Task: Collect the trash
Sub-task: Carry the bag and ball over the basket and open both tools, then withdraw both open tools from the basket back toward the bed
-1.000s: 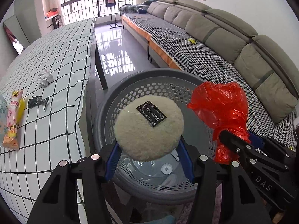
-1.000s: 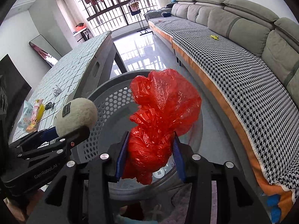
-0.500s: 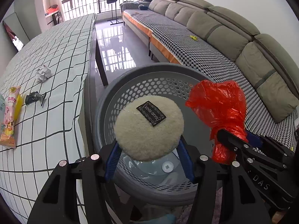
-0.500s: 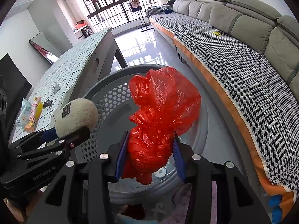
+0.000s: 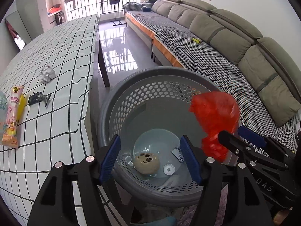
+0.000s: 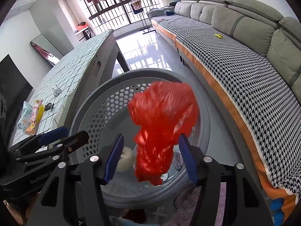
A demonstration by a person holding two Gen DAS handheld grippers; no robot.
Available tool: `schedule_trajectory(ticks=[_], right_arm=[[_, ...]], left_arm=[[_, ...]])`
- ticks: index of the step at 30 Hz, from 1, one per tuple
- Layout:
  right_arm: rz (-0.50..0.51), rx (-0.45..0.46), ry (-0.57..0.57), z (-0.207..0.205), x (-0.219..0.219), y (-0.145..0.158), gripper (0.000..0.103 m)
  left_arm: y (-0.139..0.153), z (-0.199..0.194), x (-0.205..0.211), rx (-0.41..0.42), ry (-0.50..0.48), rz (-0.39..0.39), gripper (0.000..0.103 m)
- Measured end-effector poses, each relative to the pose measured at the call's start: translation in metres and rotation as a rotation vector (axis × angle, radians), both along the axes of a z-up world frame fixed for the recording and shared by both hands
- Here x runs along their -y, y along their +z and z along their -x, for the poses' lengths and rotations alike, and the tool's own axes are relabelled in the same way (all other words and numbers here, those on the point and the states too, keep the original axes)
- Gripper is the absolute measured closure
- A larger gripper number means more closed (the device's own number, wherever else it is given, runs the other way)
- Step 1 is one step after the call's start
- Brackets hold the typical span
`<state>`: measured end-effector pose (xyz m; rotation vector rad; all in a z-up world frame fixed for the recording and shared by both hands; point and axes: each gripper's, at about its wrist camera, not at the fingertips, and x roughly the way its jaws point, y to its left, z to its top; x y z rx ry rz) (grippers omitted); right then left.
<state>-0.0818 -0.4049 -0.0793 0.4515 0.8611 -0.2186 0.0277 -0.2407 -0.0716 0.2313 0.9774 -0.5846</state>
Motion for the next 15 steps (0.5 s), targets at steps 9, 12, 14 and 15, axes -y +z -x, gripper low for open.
schedule_trajectory(ticks=[9, 12, 14, 15], right_arm=[[0.000, 0.003, -0.003, 0.0006, -0.0008, 0.0022, 0.041], [-0.001, 0.004, -0.005, 0.0009, -0.0005, 0.0033, 0.041], [-0.002, 0.006, -0.007, 0.0021, 0.0010, 0.0039, 0.041], [-0.002, 0.006, -0.008, 0.0021, 0.0010, 0.0041, 0.041]], left_arm=[[0.0018, 0.0000, -0.0026, 0.000, 0.005, 0.003, 0.035], [0.0026, -0.0001, -0.0039, 0.000, 0.009, 0.004, 0.034], [0.0030, -0.0004, -0.0040, 0.001, 0.010, 0.006, 0.033], [0.0034, -0.0005, -0.0044, 0.002, 0.011, 0.007, 0.032]])
